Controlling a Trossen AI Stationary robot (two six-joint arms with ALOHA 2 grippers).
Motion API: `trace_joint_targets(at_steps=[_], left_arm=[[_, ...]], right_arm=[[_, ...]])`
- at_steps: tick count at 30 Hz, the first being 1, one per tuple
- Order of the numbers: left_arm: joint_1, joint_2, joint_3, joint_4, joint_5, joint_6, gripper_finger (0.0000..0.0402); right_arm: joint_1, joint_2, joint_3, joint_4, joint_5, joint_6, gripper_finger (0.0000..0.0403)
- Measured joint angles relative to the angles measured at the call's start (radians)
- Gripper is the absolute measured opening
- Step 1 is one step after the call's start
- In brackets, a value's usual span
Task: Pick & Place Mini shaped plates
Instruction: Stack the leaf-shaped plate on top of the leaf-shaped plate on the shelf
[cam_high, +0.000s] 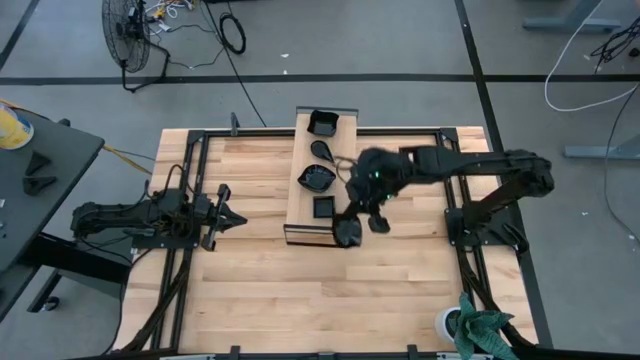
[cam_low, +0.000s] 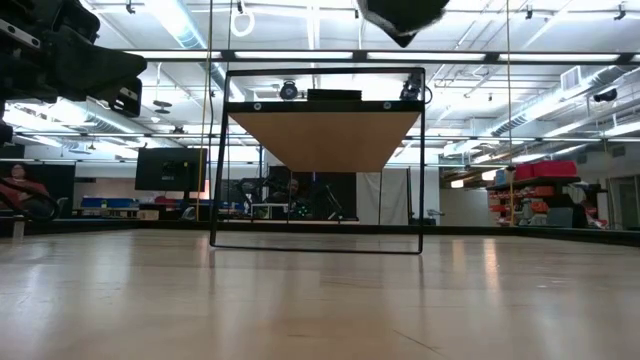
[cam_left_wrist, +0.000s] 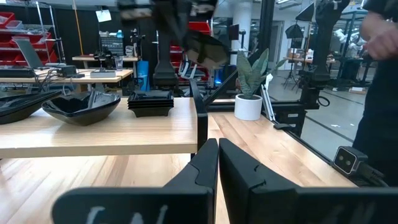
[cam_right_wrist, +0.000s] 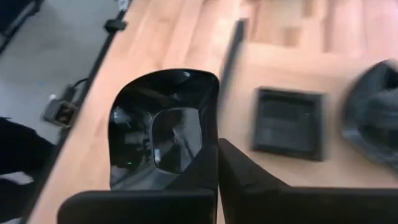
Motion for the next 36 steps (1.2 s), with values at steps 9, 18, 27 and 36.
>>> trace_joint_targets(at_steps=[9,18,27,36], left_arm=[[0.0,0.0,0.0,0.0,0.0,0.0,0.0018],[0.0,0.0,0.0,0.0,0.0,0.0,0.0018],[0.0,0.0,0.0,0.0,0.0,0.0,0.0018],[0.0,0.0,0.0,0.0,0.0,0.0,0.0018]], right_arm=[[-0.144,0.008,0.073,0.004,0.034,-0.219,0.0],[-0.224,0.087,0.162,0.027,0.214,-0.222,0.0],[-0.252,0.172,0.171,0.093,0.238,-0.336,0.0],[-0.297,0.189,0.171,0.12,0.027,-0.738,0.0]])
